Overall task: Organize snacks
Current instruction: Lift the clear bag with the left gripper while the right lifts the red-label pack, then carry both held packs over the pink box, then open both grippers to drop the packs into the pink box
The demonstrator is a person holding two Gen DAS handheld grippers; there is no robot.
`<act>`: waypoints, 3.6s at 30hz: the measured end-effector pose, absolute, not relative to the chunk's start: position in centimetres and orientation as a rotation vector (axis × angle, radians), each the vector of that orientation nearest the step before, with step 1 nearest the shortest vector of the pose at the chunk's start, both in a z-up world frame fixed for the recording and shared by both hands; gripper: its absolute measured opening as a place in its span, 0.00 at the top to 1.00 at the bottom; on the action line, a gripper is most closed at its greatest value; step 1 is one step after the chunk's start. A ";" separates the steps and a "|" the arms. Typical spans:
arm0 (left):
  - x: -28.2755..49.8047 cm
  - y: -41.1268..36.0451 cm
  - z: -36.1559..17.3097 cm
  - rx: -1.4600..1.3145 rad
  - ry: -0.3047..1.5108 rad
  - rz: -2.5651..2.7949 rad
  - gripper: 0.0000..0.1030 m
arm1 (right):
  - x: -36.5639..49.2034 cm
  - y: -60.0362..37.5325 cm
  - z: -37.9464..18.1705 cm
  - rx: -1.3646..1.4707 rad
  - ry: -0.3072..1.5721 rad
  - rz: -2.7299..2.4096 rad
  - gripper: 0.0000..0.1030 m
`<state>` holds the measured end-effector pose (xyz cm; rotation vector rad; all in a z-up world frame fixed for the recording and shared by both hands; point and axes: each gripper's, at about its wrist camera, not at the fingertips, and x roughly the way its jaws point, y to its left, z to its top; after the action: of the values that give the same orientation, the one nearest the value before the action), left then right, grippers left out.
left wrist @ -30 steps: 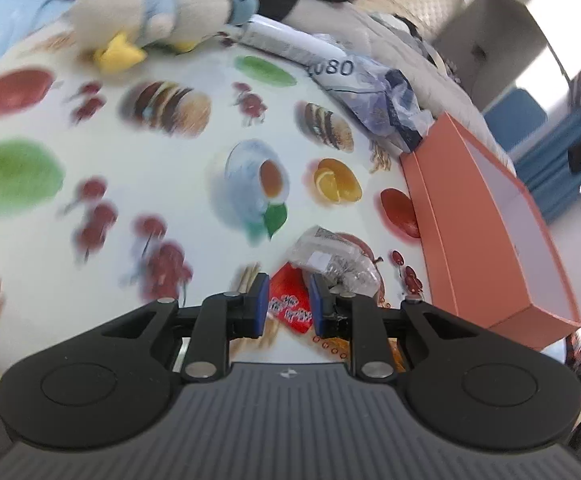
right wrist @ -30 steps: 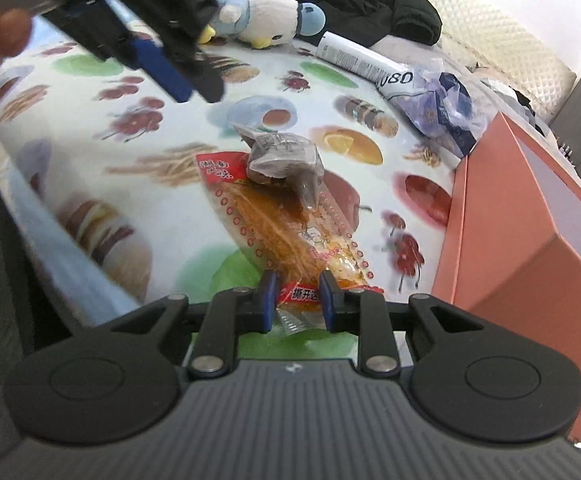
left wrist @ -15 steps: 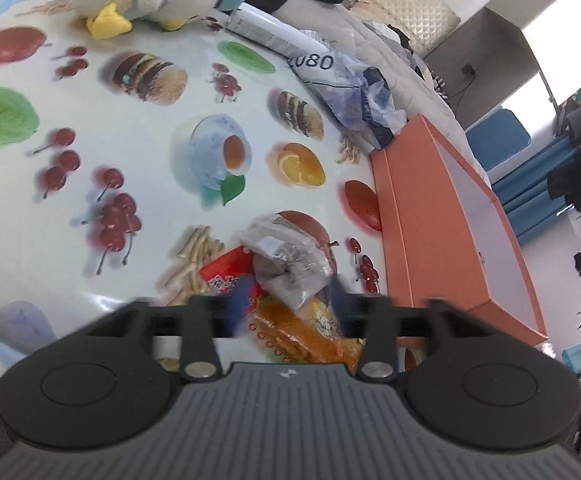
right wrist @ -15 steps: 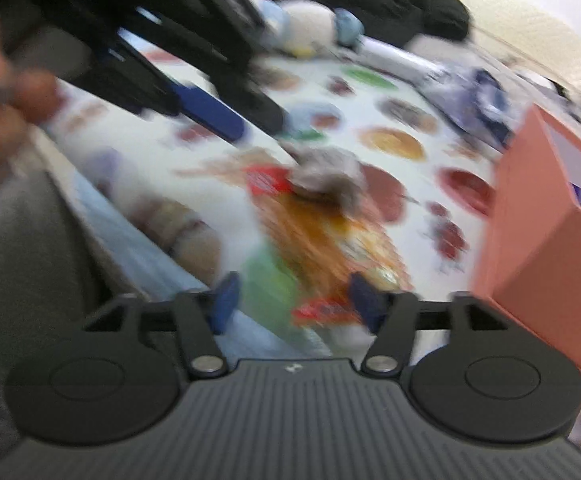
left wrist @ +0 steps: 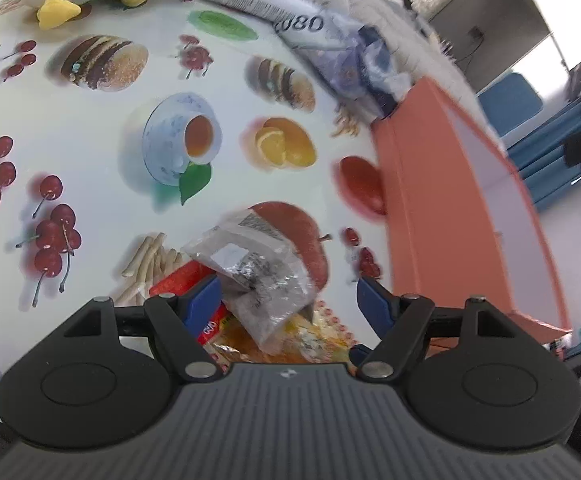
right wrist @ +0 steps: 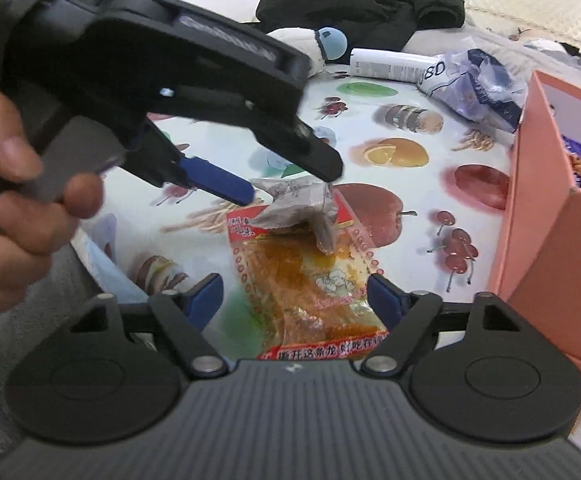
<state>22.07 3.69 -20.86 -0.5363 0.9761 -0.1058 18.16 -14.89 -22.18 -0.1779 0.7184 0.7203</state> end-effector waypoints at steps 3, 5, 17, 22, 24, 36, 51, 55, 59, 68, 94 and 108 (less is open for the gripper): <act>22.6 3.1 -21.6 -0.495 0.987 -0.082 0.24 | 18.7 -14.6 -22.7 -0.193 0.737 0.735 0.29; 22.9 2.8 -22.1 -0.484 1.000 -0.070 0.25 | 19.0 -14.3 -23.3 -0.202 0.772 0.736 0.32; 23.5 2.2 -22.9 -0.420 0.991 -0.027 0.40 | 18.0 -13.8 -24.2 -0.248 0.757 0.716 0.32; 23.2 2.2 -22.8 -0.405 0.980 -0.018 0.43 | 18.0 -13.6 -24.0 -0.273 0.764 0.714 0.35; 23.0 2.2 -22.7 -0.402 0.978 -0.019 0.44 | 17.9 -13.5 -24.0 -0.276 0.767 0.717 0.37; 20.4 4.1 -20.9 -0.449 0.933 -0.018 0.48 | 17.5 -12.9 -23.5 -0.284 0.779 0.707 0.72; 16.6 5.2 -15.0 -0.438 0.828 -0.022 0.48 | 18.3 -14.2 -21.2 -0.185 0.782 0.552 0.80; 15.5 5.5 -13.6 -0.429 0.819 0.004 0.48 | 18.4 -14.9 -19.8 -0.136 0.775 0.533 0.80; 14.2 5.5 -12.3 -0.420 0.814 0.005 0.48 | 18.1 -15.6 -17.9 -0.072 0.774 0.525 0.80; 11.4 4.9 -9.5 -0.370 0.784 -0.007 0.48 | 15.7 -17.2 -12.3 0.022 0.669 0.503 0.80; 11.3 -7.2 -5.0 -0.309 0.741 -0.344 0.48 | 9.0 -27.8 -5.8 0.115 0.503 0.244 0.81; 20.9 -14.6 -5.7 -0.237 0.772 -0.454 0.48 | 14.3 -33.0 -7.3 0.164 0.492 0.164 0.80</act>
<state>20.92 -14.63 -5.66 -0.2375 0.7720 -0.4538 14.31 -33.03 -7.31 0.1637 0.4919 0.1642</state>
